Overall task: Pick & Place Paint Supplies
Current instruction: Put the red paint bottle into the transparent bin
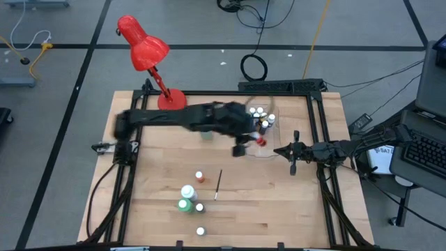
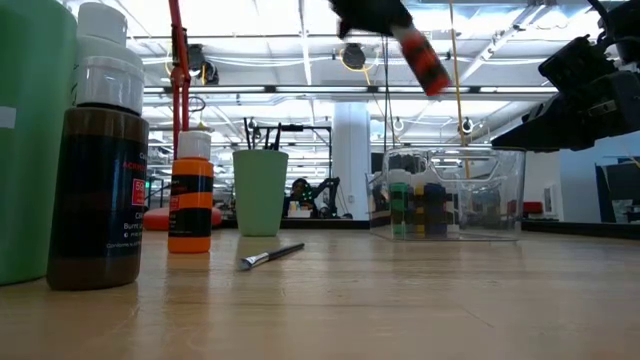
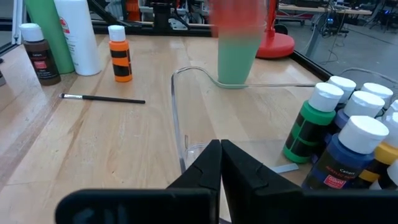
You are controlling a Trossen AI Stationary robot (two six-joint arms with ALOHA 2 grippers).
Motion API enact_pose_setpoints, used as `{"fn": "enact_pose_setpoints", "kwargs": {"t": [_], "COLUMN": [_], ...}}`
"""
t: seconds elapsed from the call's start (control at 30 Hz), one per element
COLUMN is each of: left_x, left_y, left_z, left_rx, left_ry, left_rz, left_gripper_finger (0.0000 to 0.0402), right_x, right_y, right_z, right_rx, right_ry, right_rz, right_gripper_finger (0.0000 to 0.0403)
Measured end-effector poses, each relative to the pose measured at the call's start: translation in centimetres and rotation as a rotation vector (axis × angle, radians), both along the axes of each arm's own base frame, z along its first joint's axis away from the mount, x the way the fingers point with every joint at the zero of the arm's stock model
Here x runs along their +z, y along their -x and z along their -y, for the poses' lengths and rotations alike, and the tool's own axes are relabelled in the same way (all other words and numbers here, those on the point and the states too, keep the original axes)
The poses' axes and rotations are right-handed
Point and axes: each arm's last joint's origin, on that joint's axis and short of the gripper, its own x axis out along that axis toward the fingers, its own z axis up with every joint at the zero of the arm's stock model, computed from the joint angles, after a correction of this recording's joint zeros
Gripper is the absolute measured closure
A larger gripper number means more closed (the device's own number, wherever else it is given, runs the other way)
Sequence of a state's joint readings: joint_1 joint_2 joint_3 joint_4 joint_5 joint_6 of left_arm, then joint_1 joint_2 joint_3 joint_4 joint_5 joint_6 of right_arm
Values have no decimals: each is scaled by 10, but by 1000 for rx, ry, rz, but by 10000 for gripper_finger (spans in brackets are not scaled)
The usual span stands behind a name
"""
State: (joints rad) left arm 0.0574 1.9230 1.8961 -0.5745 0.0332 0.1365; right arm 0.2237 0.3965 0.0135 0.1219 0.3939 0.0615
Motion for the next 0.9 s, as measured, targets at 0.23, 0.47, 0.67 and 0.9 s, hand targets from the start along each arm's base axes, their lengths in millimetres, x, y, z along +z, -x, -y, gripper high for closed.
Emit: {"fn": "enact_pose_setpoints", "kwargs": {"t": [0.23, 0.47, 0.67, 0.9], "left_x": [-74, -123, -135, -138], "left_y": [-58, -75, -78, -83], "left_z": [-49, -92, -104, -101], "left_rx": [79, 158, 175, 167], "left_ry": [1, 26, 39, 37], "left_rz": [-265, -318, -319, -269], "left_gripper_finger": [310, 310, 310, 267], "right_x": [0, 0, 0, 0], "right_y": [0, 0, 0, 0], "right_z": [0, 0, 0, 0], "right_rx": [9, 17, 16, 16], "right_ry": [23, 47, 47, 44], "right_rz": [-3, -8, -6, -6], "right_gripper_finger": [399, 399, 399, 399]}}
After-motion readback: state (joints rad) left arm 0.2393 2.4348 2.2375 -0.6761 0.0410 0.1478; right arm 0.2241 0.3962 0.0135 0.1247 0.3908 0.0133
